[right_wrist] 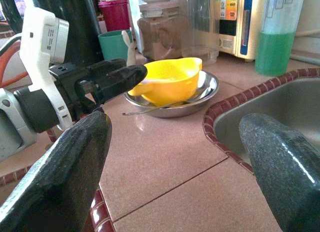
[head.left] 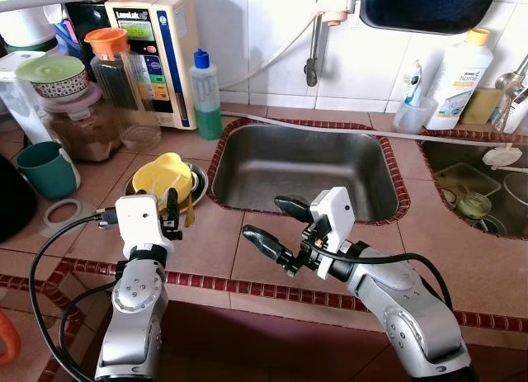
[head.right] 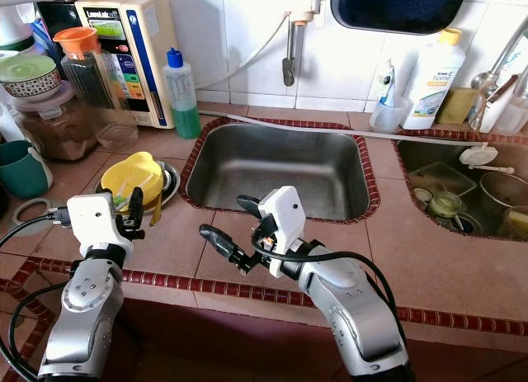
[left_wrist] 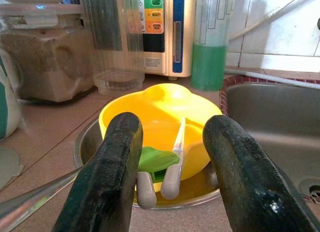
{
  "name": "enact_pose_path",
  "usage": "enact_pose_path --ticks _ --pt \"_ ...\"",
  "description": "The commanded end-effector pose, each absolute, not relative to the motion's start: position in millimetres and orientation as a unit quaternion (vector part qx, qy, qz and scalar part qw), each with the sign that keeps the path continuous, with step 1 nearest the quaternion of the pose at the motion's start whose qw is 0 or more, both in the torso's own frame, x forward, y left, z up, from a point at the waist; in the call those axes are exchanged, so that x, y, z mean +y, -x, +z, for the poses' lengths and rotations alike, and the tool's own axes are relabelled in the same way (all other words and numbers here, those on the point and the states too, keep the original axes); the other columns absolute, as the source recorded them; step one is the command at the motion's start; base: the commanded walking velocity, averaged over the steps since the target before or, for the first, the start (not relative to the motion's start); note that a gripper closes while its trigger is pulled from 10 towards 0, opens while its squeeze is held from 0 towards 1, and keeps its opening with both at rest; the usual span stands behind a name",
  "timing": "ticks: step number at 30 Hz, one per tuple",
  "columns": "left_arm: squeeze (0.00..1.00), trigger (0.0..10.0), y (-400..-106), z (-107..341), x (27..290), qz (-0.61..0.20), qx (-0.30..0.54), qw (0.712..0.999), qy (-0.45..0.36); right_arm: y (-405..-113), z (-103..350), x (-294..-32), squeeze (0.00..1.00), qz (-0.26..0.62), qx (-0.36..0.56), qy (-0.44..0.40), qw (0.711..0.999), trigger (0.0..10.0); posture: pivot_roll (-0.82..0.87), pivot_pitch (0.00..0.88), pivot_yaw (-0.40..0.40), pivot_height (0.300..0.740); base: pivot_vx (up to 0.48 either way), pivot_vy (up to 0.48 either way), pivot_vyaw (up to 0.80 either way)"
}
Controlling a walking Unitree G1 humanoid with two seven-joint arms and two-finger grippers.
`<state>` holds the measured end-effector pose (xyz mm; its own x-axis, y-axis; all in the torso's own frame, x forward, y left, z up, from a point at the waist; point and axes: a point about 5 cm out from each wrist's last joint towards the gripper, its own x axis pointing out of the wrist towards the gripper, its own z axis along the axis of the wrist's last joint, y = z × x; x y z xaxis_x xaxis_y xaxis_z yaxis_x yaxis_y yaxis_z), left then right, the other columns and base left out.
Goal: Kitchen organization
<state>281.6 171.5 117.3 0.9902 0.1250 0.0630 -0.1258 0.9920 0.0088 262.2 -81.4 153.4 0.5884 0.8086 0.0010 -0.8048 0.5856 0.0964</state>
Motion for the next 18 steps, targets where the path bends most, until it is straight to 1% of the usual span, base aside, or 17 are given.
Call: enact_pose_path --ticks 1,4,6,7,11,12,14,17,18 --pt "0.0 0.0 -283.1 118.5 172.7 0.063 -0.034 0.997 -0.013 -260.8 156.6 -80.5 0.0 0.46 0.017 -0.038 0.887 10.0 -0.02 0.0 0.027 0.74 0.0 0.0 0.0" --pt "0.0 0.4 -283.2 118.8 172.7 0.063 -0.035 0.997 -0.015 -260.8 156.4 -80.5 0.0 0.46 0.017 -0.036 0.887 10.0 -0.02 0.0 0.026 0.74 0.0 0.0 0.0" --pt "0.0 1.2 -283.2 119.0 172.5 0.063 -0.036 0.997 -0.016 -260.9 156.3 -80.6 0.0 0.46 0.017 -0.036 0.887 10.0 -0.02 0.0 0.026 0.74 0.0 0.0 0.0" --pt "0.0 0.8 -283.3 119.1 172.4 0.063 -0.036 0.997 -0.016 -261.0 156.3 -80.6 0.0 0.459 0.017 -0.035 0.887 10.0 -0.02 0.0 0.026 0.74 0.0 0.0 0.0" --pt "0.0 0.5 -283.3 119.5 171.9 0.065 -0.038 0.997 -0.017 -261.2 156.0 -81.5 0.0 0.457 0.018 -0.033 0.889 10.0 -0.02 0.0 0.024 0.74 0.0 0.0 0.0" --pt "0.0 0.1 -283.2 119.5 171.9 0.065 -0.038 0.997 -0.018 -261.2 155.9 -81.5 0.0 0.457 0.018 -0.033 0.889 10.0 -0.02 0.0 0.023 0.74 0.0 0.0 0.0" --pt "0.0 0.0 -283.1 120.1 172.2 0.068 -0.04 0.997 -0.02 -261.3 156.0 -81.6 0.0 0.456 0.018 -0.033 0.889 10.0 -0.02 0.0 0.022 0.74 0.0 0.0 0.0" --pt "0.0 0.3 -283.0 120.7 172.5 0.07 -0.042 0.996 -0.022 -261.4 155.8 -81.8 0.0 0.455 0.018 -0.032 0.89 10.0 -0.02 0.0 0.021 0.74 0.0 0.0 0.0" --pt "0.0 0.2 -282.9 120.9 172.8 0.071 -0.043 0.996 -0.023 -261.5 155.8 -81.8 0.0 0.454 0.018 -0.032 0.89 10.0 -0.02 0.0 0.021 0.74 0.0 0.0 0.0"
